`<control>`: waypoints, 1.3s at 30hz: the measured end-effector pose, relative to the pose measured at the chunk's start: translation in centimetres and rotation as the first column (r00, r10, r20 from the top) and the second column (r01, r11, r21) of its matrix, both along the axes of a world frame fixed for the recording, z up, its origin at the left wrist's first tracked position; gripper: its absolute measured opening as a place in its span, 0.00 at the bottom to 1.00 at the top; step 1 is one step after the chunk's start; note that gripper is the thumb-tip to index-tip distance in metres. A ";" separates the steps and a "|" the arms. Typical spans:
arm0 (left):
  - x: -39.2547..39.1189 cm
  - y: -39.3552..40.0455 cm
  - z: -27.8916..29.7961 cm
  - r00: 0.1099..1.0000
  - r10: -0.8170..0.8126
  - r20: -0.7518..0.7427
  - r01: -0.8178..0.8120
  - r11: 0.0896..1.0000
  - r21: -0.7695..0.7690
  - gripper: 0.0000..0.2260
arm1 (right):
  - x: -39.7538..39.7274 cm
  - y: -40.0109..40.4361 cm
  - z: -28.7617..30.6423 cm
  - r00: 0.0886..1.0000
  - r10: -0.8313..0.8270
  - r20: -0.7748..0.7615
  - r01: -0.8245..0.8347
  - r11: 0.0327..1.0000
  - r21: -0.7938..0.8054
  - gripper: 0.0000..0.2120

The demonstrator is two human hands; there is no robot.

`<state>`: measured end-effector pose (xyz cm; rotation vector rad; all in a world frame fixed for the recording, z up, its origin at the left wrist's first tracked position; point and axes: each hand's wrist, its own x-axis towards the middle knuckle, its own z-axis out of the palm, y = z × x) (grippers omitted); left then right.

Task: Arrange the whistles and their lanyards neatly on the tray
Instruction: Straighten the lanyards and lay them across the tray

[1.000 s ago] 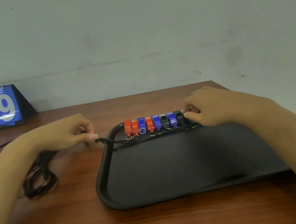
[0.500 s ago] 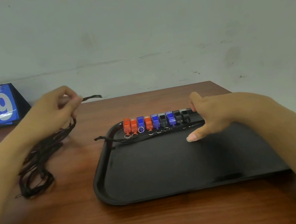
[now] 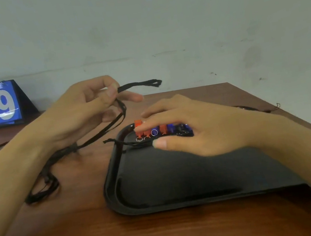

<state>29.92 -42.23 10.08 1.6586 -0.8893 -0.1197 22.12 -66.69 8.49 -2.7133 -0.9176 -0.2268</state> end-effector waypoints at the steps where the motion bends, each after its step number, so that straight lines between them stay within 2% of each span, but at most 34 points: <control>1: 0.1 0.1 -0.1 1.000 -0.023 0.008 0.023 1.000 0.000 0.10 | -0.4 0.4 0.0 0.999 0.029 -0.028 -0.028 1.000 0.014 0.22; 4: 0.1 0.2 -0.3 0.997 -0.079 0.006 0.079 0.997 -0.013 0.18 | -1.2 1.1 0.0 0.993 0.088 -0.079 -0.083 0.994 0.064 0.27; 9: -0.1 0.0 -0.3 0.997 -0.058 0.059 0.056 0.998 0.038 0.12 | -1.2 1.2 -0.1 0.995 0.086 -0.046 -0.082 0.994 0.070 0.31; 15: 0.1 0.0 -0.6 0.995 -0.034 0.093 0.029 0.998 0.055 0.15 | -1.0 1.4 -0.7 0.992 0.119 -0.046 -0.114 0.990 0.086 0.34; 19: 0.2 -0.2 -1.0 0.995 -0.006 0.104 0.000 0.998 0.058 0.20 | -1.1 1.6 0.0 0.958 0.215 -0.191 -0.162 0.953 0.258 0.27; 22: 0.0 -0.4 -1.1 0.995 -0.054 0.088 0.050 0.998 0.046 0.34 | -1.1 1.2 0.1 0.892 0.307 -0.333 -0.144 0.889 0.435 0.25; 23: 0.0 -0.4 -1.1 0.993 -0.065 0.096 0.061 0.997 0.047 0.36 | -1.0 1.1 0.1 0.858 0.347 -0.379 -0.129 0.860 0.494 0.25; 25: 0.0 -0.4 -1.0 0.993 -0.059 0.101 0.055 0.997 0.046 0.34 | -1.0 1.2 -0.1 0.775 0.448 -0.446 -0.098 0.782 0.615 0.25; 30: 0.5 -0.1 -0.7 0.990 0.094 0.109 -0.098 0.995 0.029 0.16 | -0.7 1.3 -0.3 0.589 0.653 -0.477 -0.061 0.624 0.779 0.25; 34: 0.8 0.1 -0.6 0.989 0.139 0.046 -0.139 0.990 0.006 0.12 | -0.2 1.5 -0.6 0.561 0.655 -0.506 0.053 0.581 0.812 0.25; 37: 0.2 -0.3 -0.3 0.994 0.097 0.048 -0.096 0.995 -0.038 0.12 | 0.0 1.5 -0.6 0.564 0.658 -0.499 0.158 0.507 0.847 0.25; 39: -0.4 -0.7 0.0 0.995 0.074 0.068 -0.070 0.996 -0.063 0.11 | -0.1 1.5 -0.4 0.551 0.662 -0.508 0.157 0.516 0.842 0.26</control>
